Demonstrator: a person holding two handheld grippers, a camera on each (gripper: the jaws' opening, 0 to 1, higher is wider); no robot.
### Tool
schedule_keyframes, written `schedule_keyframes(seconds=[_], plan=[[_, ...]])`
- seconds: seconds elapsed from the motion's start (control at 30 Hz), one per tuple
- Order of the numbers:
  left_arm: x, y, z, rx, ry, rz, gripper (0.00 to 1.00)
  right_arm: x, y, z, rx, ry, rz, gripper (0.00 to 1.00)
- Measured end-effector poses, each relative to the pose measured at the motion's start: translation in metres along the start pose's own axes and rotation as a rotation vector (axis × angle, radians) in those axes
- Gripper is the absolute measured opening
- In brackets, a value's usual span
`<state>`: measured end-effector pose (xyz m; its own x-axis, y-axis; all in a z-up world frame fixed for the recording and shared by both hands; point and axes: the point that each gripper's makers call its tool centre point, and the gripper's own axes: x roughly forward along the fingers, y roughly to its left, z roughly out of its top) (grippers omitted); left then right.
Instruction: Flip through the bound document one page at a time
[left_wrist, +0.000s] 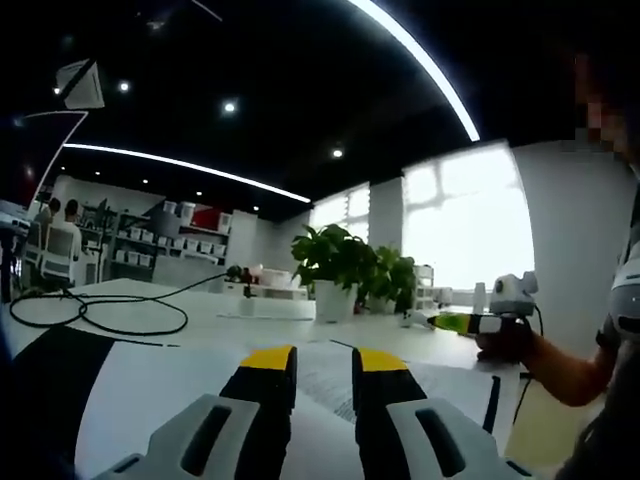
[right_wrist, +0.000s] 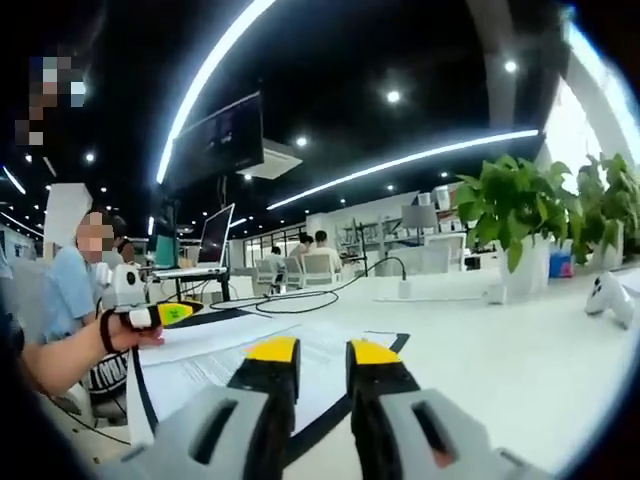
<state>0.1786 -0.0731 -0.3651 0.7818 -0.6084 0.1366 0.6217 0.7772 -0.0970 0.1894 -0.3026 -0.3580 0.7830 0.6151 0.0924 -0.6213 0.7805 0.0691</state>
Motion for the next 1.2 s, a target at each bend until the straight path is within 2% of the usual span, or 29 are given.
schedule_keyframes(seconds=[0.23, 0.3, 0.33, 0.37, 0.4, 0.43, 0.47, 0.5, 0.57, 0.67, 0.73, 0.77, 0.83, 0.93, 1.07, 1.13, 1.2], plan=[[0.001, 0.001, -0.004, 0.039, 0.022, 0.022, 0.22, 0.0, 0.004, 0.001, -0.007, -0.005, 0.018, 0.18], [0.001, 0.0, -0.003, 0.029, 0.022, 0.011, 0.22, -0.001, 0.004, 0.001, -0.003, -0.007, 0.017, 0.18], [0.002, -0.007, -0.002, -0.052, 0.021, -0.047, 0.22, -0.001, 0.003, 0.001, 0.004, -0.007, 0.017, 0.18], [0.002, -0.008, -0.001, -0.117, 0.038, -0.068, 0.22, -0.001, 0.003, 0.001, 0.011, -0.007, 0.016, 0.18], [0.003, -0.005, 0.0, -0.148, 0.05, -0.064, 0.22, -0.001, 0.002, 0.001, 0.017, -0.005, 0.015, 0.18], [0.005, -0.004, 0.0, -0.126, 0.061, -0.061, 0.22, -0.001, 0.003, 0.001, 0.02, -0.003, 0.016, 0.18], [0.005, -0.006, -0.003, -0.058, 0.097, -0.063, 0.22, -0.001, 0.003, 0.0, 0.022, -0.002, 0.016, 0.18], [0.005, -0.01, -0.004, 0.056, 0.132, -0.063, 0.22, -0.001, 0.004, 0.001, 0.024, -0.003, 0.019, 0.18], [0.005, -0.024, -0.001, 0.174, 0.161, -0.09, 0.22, -0.001, 0.004, 0.001, 0.028, -0.007, 0.02, 0.18], [0.005, -0.056, 0.011, 0.187, 0.19, -0.175, 0.22, -0.003, 0.004, 0.005, 0.035, -0.025, 0.019, 0.18], [0.004, -0.069, 0.011, 0.264, 0.262, -0.206, 0.22, -0.004, 0.004, 0.007, 0.04, -0.034, 0.019, 0.18], [0.002, -0.072, 0.008, 0.306, 0.308, -0.215, 0.22, -0.005, 0.004, 0.007, 0.041, -0.036, 0.02, 0.18], [0.001, -0.078, 0.002, 0.332, 0.379, -0.225, 0.23, -0.005, 0.004, 0.008, 0.039, -0.04, 0.021, 0.18], [-0.001, -0.091, -0.005, 0.351, 0.433, -0.251, 0.23, -0.006, 0.005, 0.009, 0.039, -0.044, 0.024, 0.18], [-0.005, -0.109, -0.014, 0.442, 0.504, -0.288, 0.23, -0.007, 0.007, 0.01, 0.043, -0.048, 0.035, 0.18], [-0.005, -0.12, -0.016, 0.486, 0.513, -0.299, 0.22, -0.007, 0.008, 0.009, 0.041, -0.046, 0.039, 0.18], [-0.008, -0.129, -0.022, 0.521, 0.562, -0.334, 0.22, -0.007, 0.008, 0.009, 0.038, -0.045, 0.041, 0.18]])
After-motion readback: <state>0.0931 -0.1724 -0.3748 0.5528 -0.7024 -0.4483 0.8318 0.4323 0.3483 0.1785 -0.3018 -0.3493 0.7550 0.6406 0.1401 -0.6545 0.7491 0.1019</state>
